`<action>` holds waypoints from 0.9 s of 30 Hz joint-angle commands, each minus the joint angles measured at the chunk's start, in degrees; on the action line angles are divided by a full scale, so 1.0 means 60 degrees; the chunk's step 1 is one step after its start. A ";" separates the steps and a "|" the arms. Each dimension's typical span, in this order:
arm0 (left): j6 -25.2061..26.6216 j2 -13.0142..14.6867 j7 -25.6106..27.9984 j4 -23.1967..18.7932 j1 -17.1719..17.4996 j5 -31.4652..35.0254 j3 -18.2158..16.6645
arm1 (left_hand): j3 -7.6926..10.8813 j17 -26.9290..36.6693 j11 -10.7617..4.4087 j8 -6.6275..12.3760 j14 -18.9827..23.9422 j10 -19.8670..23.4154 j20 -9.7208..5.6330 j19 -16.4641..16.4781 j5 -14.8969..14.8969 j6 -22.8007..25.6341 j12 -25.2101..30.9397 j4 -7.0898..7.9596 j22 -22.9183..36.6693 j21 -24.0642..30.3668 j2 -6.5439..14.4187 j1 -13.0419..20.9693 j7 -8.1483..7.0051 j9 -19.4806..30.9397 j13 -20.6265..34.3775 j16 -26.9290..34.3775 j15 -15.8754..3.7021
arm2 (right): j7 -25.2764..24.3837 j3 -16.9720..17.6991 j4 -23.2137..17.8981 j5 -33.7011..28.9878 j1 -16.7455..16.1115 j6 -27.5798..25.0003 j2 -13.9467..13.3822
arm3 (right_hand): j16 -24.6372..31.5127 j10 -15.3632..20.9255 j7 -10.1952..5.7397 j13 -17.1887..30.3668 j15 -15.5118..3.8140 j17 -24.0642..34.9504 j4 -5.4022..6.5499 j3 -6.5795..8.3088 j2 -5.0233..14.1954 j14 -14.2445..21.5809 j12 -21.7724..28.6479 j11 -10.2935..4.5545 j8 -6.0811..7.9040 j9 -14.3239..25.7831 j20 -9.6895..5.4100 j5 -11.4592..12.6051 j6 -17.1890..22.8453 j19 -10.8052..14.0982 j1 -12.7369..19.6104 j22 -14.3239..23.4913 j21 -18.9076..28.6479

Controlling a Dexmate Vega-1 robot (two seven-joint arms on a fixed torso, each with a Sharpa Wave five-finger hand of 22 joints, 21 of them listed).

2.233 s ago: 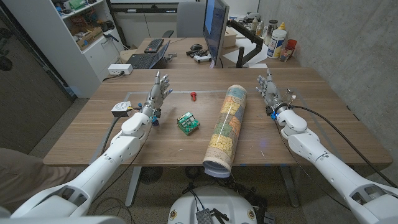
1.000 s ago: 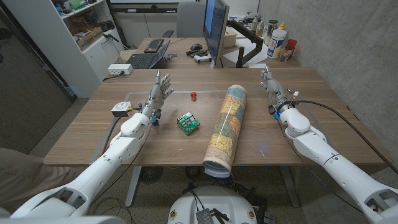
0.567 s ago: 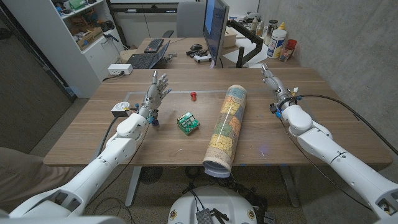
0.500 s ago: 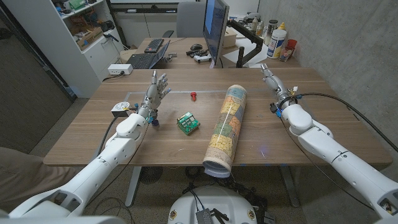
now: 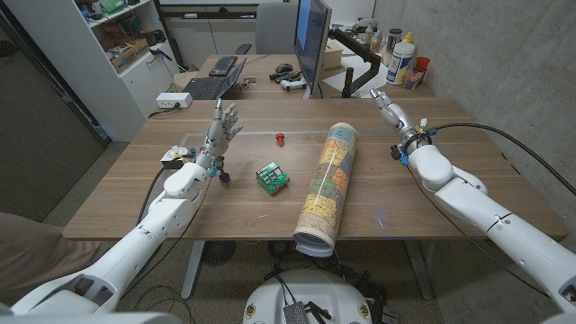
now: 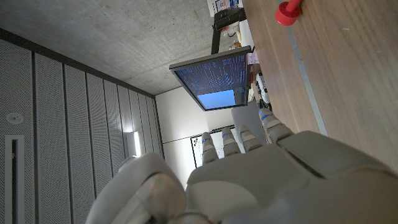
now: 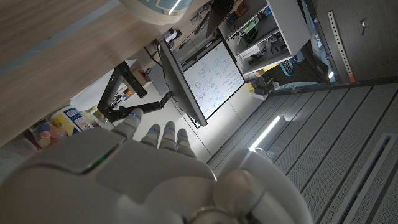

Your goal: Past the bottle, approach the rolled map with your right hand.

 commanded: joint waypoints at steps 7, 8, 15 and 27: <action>-0.0425 -0.0028 0.0238 0.0243 -0.0048 0.0449 0.0043 | -0.0101 0.0014 -0.0036 -0.0018 -0.0097 0.0039 0.0050 0.0020 0.0032 0.0025 0.0060 0.0021 0.0056 0.0057 0.0015 0.0130 0.0003 0.0054 0.0042 0.0067 -0.0012 | 0.0077 -0.0015 -0.0783 -0.0796 -0.0060 -0.0390 -0.0424 | 0.0035 0.0084 -0.0026 0.0011 -0.0071 0.0027 -0.0047 -0.0044 0.0046 -0.0013 0.0055 -0.0036 0.0076 0.0049 -0.0100 0.0116 -0.0006 -0.0042 0.0132 0.0019 0.0053; -0.0565 -0.0022 0.0296 0.0286 -0.0066 0.0614 0.0072 | -0.0102 0.0014 -0.0039 -0.0019 -0.0097 0.0046 0.0050 0.0019 0.0032 0.0023 0.0063 0.0021 0.0056 0.0056 0.0015 0.0131 0.0001 0.0054 0.0042 0.0067 -0.0009 | 0.0118 0.0000 -0.0784 -0.0761 -0.0067 -0.0317 -0.0421 | 0.0034 0.0085 -0.0025 0.0011 -0.0069 0.0027 -0.0047 -0.0044 0.0047 -0.0015 0.0055 -0.0043 0.0081 0.0049 -0.0101 0.0117 0.0004 -0.0042 0.0132 0.0019 0.0053; -0.0587 -0.0038 0.0297 0.0219 -0.0044 0.0599 0.0082 | -0.0108 0.0015 -0.0008 -0.0021 -0.0096 0.0079 0.0050 0.0019 0.0030 0.0027 0.0073 0.0022 0.0056 0.0056 0.0014 0.0131 -0.0013 0.0054 0.0042 0.0069 -0.0008 | 0.0023 0.0065 -0.1036 -0.1072 -0.0164 -0.0391 -0.0543 | 0.0023 0.0093 -0.0024 0.0011 -0.0065 0.0027 -0.0050 -0.0046 0.0053 -0.0048 0.0059 -0.0045 0.0093 0.0049 -0.0114 0.0130 0.0031 -0.0061 0.0135 0.0019 0.0048; -0.0621 0.0012 0.0345 0.0157 0.0017 0.0648 0.0073 | -0.0124 0.0015 -0.0052 0.0032 -0.0114 0.0063 0.0042 0.0018 0.0027 0.0201 0.0061 0.0018 0.0056 0.0054 -0.0001 0.0141 -0.0233 0.0054 0.0043 0.0065 0.0001 | 0.0220 0.0279 -0.1267 -0.0971 -0.0358 -0.0369 -0.0703 | 0.0019 0.0096 -0.0051 0.0011 -0.0080 0.0026 -0.0061 -0.0037 0.0074 -0.0070 0.0061 -0.0120 0.0107 0.0048 -0.0112 0.0151 0.0063 -0.0103 0.0156 0.0019 0.0036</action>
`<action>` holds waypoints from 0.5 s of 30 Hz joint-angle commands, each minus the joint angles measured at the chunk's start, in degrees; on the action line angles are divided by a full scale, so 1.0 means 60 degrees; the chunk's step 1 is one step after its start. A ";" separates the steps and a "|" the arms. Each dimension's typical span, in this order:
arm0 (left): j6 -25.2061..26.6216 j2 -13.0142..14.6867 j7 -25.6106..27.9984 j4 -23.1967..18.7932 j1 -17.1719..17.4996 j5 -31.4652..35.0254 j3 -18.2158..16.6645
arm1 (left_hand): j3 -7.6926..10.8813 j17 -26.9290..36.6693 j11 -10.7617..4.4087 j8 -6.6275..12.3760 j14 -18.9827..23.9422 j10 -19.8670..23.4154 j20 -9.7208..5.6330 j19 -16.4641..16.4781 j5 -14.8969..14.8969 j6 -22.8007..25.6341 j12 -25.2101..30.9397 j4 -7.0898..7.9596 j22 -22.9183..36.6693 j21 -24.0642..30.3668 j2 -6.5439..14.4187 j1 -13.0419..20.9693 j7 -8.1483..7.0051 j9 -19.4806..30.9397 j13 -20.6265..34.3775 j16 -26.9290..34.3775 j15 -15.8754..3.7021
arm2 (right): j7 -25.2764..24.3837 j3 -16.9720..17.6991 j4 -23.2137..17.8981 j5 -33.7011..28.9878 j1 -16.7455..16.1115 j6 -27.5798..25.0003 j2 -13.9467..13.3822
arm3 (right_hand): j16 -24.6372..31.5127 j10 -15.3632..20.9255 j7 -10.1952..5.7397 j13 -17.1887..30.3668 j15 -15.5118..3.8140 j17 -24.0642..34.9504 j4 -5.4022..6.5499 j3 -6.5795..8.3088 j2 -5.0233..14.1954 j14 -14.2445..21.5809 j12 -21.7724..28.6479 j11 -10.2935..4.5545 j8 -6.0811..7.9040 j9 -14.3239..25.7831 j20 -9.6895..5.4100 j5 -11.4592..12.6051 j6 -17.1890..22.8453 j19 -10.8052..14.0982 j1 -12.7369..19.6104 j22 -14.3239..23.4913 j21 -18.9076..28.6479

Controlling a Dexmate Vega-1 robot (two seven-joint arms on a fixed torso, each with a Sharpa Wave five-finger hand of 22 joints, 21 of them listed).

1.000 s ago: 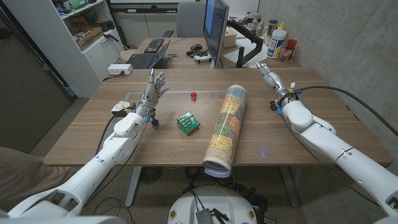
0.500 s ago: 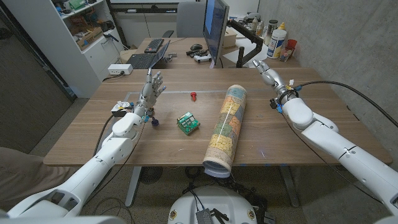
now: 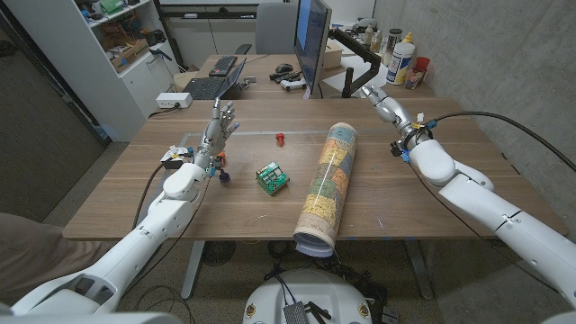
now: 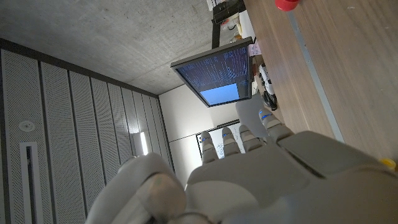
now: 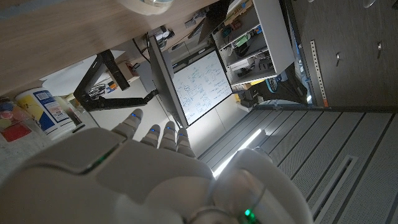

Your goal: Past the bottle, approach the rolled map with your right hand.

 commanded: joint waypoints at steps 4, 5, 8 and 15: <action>-0.0115 0.0026 0.0054 -0.0004 0.0045 0.0138 0.0044 | -0.0090 0.0016 -0.0043 0.0053 -0.0083 0.0070 0.0033 0.0020 0.0024 0.0099 0.0023 -0.0024 0.0027 0.0054 -0.0008 0.0145 -0.0040 0.0055 0.0044 0.0067 -0.0024 | 0.0094 0.0169 -0.0373 -0.0303 -0.0201 -0.0110 -0.0289 | 0.0020 0.0011 -0.0049 0.0033 -0.0029 0.0026 -0.0071 -0.0028 0.0035 -0.0019 0.0063 -0.0071 0.0040 0.0048 -0.0046 0.0090 0.0022 -0.0034 0.0128 0.0019 0.0038; -0.0129 0.0026 0.0045 0.0007 0.0040 0.0149 0.0050 | -0.0093 0.0016 -0.0048 0.0086 -0.0081 0.0075 0.0033 0.0017 0.0022 0.0194 0.0024 -0.0024 0.0027 0.0053 -0.0010 0.0145 -0.0040 0.0056 0.0044 0.0069 -0.0024 | 0.0087 0.0159 -0.0395 -0.0375 -0.0202 -0.0132 -0.0314 | 0.0020 0.0009 -0.0050 0.0033 -0.0030 0.0026 -0.0072 -0.0027 0.0036 -0.0018 0.0062 -0.0080 0.0041 0.0048 -0.0045 0.0091 0.0022 -0.0032 0.0131 0.0019 0.0039; -0.0147 0.0058 -0.0008 0.0035 0.0017 0.0198 0.0078 | -0.0100 0.0016 -0.0085 0.0184 -0.0083 0.0116 0.0025 0.0021 0.0013 0.0518 0.0036 -0.0023 0.0027 0.0053 -0.0011 0.0153 -0.0093 0.0058 0.0045 0.0071 -0.0039 | -0.0012 0.0138 -0.0328 -0.0581 -0.0206 0.0058 -0.0319 | 0.0031 0.0014 -0.0069 0.0034 -0.0058 0.0025 -0.0078 -0.0024 0.0041 0.0007 0.0065 -0.0092 0.0036 0.0048 -0.0060 0.0098 0.0010 -0.0008 0.0142 0.0019 0.0050; -0.0182 0.0116 0.0012 0.0070 0.0011 0.0271 0.0071 | -0.0106 0.0017 -0.0080 0.0208 -0.0088 0.0133 0.0000 0.0031 0.0005 0.0657 0.0039 -0.0024 0.0027 0.0057 -0.0015 0.0158 -0.0116 0.0056 0.0045 0.0071 -0.0049 | 0.0103 0.0217 -0.0682 -0.0953 -0.0319 -0.0230 -0.0650 | 0.0074 0.0126 -0.0133 0.0035 -0.0148 0.0026 -0.0074 -0.0039 0.0039 0.0137 0.0107 -0.0232 0.0024 0.0050 -0.0114 0.0123 -0.0014 0.0122 0.0122 0.0019 0.0097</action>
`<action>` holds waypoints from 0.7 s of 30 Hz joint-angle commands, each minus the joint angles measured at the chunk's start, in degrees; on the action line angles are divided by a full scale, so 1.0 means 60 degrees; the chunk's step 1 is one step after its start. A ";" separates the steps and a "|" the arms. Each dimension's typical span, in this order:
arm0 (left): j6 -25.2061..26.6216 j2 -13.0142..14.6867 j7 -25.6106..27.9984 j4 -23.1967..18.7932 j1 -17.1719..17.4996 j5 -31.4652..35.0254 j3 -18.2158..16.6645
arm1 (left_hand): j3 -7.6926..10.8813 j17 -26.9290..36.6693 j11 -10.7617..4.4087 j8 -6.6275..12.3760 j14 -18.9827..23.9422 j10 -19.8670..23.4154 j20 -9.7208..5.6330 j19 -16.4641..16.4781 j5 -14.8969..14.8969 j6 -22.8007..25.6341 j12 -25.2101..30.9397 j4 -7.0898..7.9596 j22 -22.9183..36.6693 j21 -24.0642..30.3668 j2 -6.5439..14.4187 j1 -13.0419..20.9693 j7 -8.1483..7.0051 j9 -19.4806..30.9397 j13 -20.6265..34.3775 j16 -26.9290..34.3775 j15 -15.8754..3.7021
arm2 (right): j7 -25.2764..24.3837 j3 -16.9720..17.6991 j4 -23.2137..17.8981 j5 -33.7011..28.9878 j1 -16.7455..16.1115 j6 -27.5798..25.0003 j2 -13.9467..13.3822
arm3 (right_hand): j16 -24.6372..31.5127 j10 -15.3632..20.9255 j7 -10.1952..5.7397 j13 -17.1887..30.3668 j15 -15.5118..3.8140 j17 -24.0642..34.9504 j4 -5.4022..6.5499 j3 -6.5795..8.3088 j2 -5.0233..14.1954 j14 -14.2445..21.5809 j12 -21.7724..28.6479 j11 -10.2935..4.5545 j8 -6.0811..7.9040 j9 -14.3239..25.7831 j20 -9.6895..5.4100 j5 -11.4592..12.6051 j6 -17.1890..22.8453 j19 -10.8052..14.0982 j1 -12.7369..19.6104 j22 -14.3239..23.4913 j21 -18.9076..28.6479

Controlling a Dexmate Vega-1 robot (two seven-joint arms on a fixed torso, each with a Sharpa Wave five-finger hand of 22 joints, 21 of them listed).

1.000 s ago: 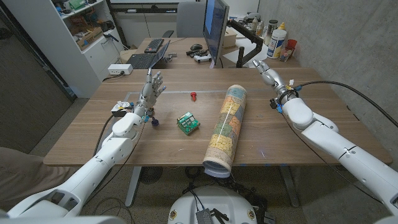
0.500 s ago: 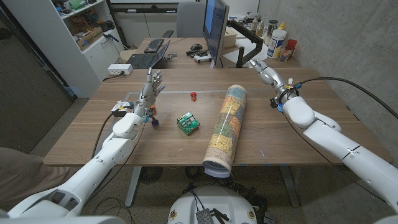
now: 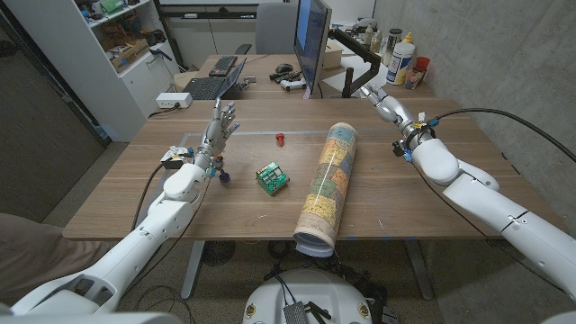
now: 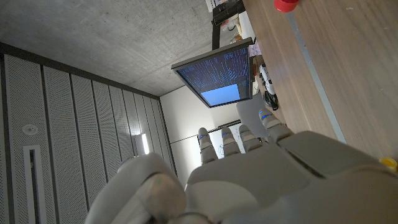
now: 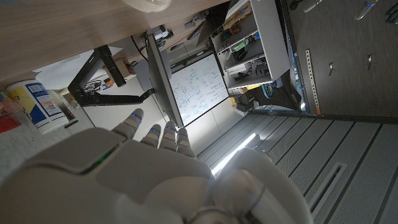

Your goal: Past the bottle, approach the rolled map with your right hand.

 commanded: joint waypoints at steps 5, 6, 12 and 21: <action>-0.0135 0.0097 -0.0102 0.0171 -0.0092 0.0174 0.0039 | -0.0070 0.0017 -0.0032 0.0165 -0.0091 0.0091 -0.0018 0.0048 -0.0003 0.0377 0.0046 0.0018 0.0035 0.0062 0.0034 0.0110 0.0016 0.0057 0.0046 0.0070 -0.0044 | 0.0063 0.0106 -0.0598 -0.0779 -0.0266 -0.0364 -0.0545 | 0.0045 -0.0027 -0.0084 0.0034 -0.0045 0.0027 -0.0068 -0.0045 -0.0010 0.0059 0.0026 -0.0122 0.0029 0.0050 -0.0011 0.0056 -0.0045 0.0044 0.0058 0.0020 0.0104; -0.0148 0.0099 -0.0103 0.0180 -0.0104 0.0189 0.0041 | -0.0071 0.0017 -0.0033 0.0172 -0.0091 0.0089 -0.0025 0.0053 -0.0004 0.0406 0.0045 0.0018 0.0035 0.0064 0.0033 0.0111 0.0014 0.0057 0.0046 0.0070 -0.0048 | 0.0053 0.0083 -0.0631 -0.0873 -0.0275 -0.0378 -0.0566 | 0.0043 -0.0039 -0.0087 0.0034 -0.0044 0.0027 -0.0067 -0.0046 -0.0009 0.0059 0.0021 -0.0113 0.0025 0.0051 -0.0008 0.0058 -0.0055 0.0047 0.0056 0.0020 0.0105; -0.0231 0.0088 -0.0158 0.0230 -0.0160 0.0226 0.0061 | -0.0077 0.0017 -0.0038 0.0181 -0.0095 0.0103 -0.0022 0.0055 -0.0009 0.0501 0.0046 0.0017 0.0035 0.0063 0.0025 0.0116 -0.0004 0.0055 0.0047 0.0070 -0.0036 | 0.0323 -0.0046 -0.0949 -0.1421 -0.0216 -0.0626 -0.0868 | 0.0040 -0.0156 -0.0090 0.0036 -0.0010 0.0027 -0.0075 -0.0053 -0.0016 0.0076 -0.0026 -0.0135 -0.0028 0.0052 0.0032 0.0081 -0.0204 0.0097 0.0061 0.0018 0.0116; -0.0177 0.0130 -0.0112 0.0135 -0.0070 0.0217 0.0056 | -0.0082 0.0017 -0.0037 0.0168 -0.0098 0.0117 -0.0027 0.0065 -0.0015 0.0552 0.0047 0.0014 0.0035 0.0065 0.0018 0.0123 -0.0002 0.0053 0.0047 0.0070 -0.0039 | 0.0715 0.0078 -0.1328 -0.1775 -0.0223 -0.0855 -0.1303 | 0.0038 -0.0231 -0.0069 0.0037 -0.0016 0.0025 -0.0110 -0.0057 -0.0041 0.0104 -0.0051 -0.0137 -0.0051 0.0054 0.0060 0.0118 -0.0319 0.0208 0.0108 0.0016 0.0145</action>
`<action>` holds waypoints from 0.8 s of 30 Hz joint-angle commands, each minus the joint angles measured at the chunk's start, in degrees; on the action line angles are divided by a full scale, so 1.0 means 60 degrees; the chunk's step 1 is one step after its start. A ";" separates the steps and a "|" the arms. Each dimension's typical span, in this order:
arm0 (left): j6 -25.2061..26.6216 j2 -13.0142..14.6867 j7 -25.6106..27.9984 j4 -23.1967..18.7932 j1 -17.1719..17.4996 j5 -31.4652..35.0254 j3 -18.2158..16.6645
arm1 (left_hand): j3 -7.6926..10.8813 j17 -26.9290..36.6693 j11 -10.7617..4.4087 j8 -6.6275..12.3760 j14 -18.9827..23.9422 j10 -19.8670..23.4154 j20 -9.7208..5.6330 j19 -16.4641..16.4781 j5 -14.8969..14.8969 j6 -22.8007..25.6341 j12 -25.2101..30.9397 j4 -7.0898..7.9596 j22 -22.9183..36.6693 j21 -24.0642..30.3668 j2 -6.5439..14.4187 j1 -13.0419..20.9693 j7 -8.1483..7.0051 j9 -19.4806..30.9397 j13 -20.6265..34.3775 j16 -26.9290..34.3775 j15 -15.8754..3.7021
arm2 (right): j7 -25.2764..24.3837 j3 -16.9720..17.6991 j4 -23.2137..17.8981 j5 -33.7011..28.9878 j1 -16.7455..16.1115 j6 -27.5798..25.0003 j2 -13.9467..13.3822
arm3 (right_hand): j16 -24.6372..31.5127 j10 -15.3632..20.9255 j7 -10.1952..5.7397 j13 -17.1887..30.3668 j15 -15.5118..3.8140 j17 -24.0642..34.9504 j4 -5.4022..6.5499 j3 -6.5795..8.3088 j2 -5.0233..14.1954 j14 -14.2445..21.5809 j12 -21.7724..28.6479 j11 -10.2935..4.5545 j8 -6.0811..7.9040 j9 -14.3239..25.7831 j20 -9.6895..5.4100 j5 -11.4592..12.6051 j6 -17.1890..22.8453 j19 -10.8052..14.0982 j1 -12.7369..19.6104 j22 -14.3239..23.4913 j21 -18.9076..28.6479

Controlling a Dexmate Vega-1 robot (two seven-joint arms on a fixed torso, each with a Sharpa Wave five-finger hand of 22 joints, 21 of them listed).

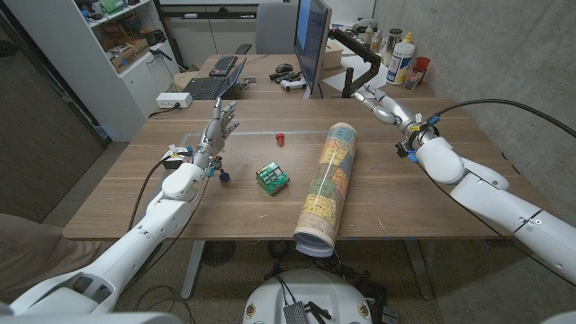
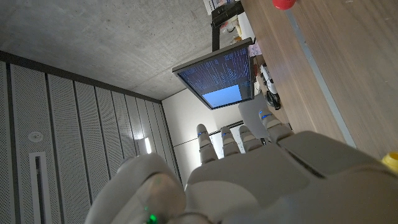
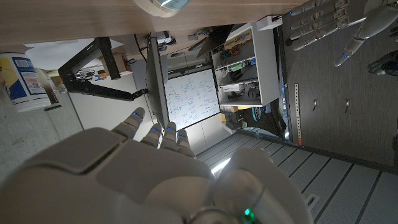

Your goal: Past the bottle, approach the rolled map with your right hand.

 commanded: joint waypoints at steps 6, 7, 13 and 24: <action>-0.0053 0.0099 -0.0117 0.0017 -0.0002 0.0075 0.0044 | -0.0087 0.0018 0.0028 -0.0013 -0.0077 0.0030 -0.0010 0.0003 -0.0021 0.0065 0.0029 0.0014 0.0009 0.0054 0.0011 0.0127 -0.0013 0.0052 0.0048 0.0023 0.0013 | 0.0594 -0.0026 -0.0542 -0.0867 0.0024 -0.0293 -0.0601 | 0.0040 -0.0089 -0.0006 0.0014 -0.0019 0.0024 -0.0088 -0.0017 -0.0050 0.0038 -0.0052 -0.0017 -0.0013 0.0056 0.0009 0.0065 -0.0174 0.0137 0.0135 0.0014 0.0076; -0.0052 0.0097 -0.0112 0.0009 -0.0002 0.0071 0.0042 | -0.0088 0.0018 0.0029 -0.0017 -0.0081 0.0030 -0.0008 0.0005 -0.0022 0.0066 0.0029 0.0014 0.0009 0.0054 0.0011 0.0127 -0.0017 0.0051 0.0048 0.0022 0.0015 | 0.0651 -0.0047 -0.0574 -0.0931 0.0043 -0.0330 -0.0630 | 0.0038 -0.0093 -0.0012 0.0014 -0.0021 0.0024 -0.0090 -0.0017 -0.0051 0.0037 -0.0052 -0.0018 -0.0016 0.0056 0.0011 0.0068 -0.0189 0.0140 0.0139 0.0014 0.0075; -0.0025 0.0143 -0.0176 0.0008 -0.0063 0.0124 0.0079 | -0.0092 0.0018 0.0039 -0.0037 -0.0099 0.0013 -0.0005 0.0001 -0.0028 0.0064 0.0020 0.0015 0.0010 0.0053 0.0007 0.0127 -0.0021 0.0051 0.0048 0.0017 0.0015 | 0.0860 -0.0105 -0.0639 -0.1145 0.0132 -0.0336 -0.0701 | 0.0015 -0.0226 -0.0034 0.0016 -0.0006 0.0025 -0.0126 -0.0022 -0.0066 0.0007 -0.0093 -0.0049 -0.0097 0.0059 0.0009 0.0122 -0.0542 0.0147 0.0187 0.0013 0.0056; 0.0241 0.0206 -0.0090 -0.0153 -0.0060 0.0100 0.0090 | -0.0105 0.0020 0.0040 -0.0080 -0.0093 -0.0022 -0.0010 0.0001 -0.0042 0.0069 0.0006 0.0022 0.0011 0.0053 -0.0006 0.0118 -0.0033 0.0050 0.0048 0.0027 -0.0014 | 0.1253 -0.0199 -0.0677 -0.1551 0.0240 -0.0065 -0.0932 | 0.0000 -0.0316 -0.0045 0.0019 -0.0020 0.0027 -0.0150 -0.0032 -0.0071 -0.0032 -0.0106 -0.0114 -0.0126 0.0070 0.0001 0.0186 -0.0929 0.0114 0.0217 0.0013 0.0024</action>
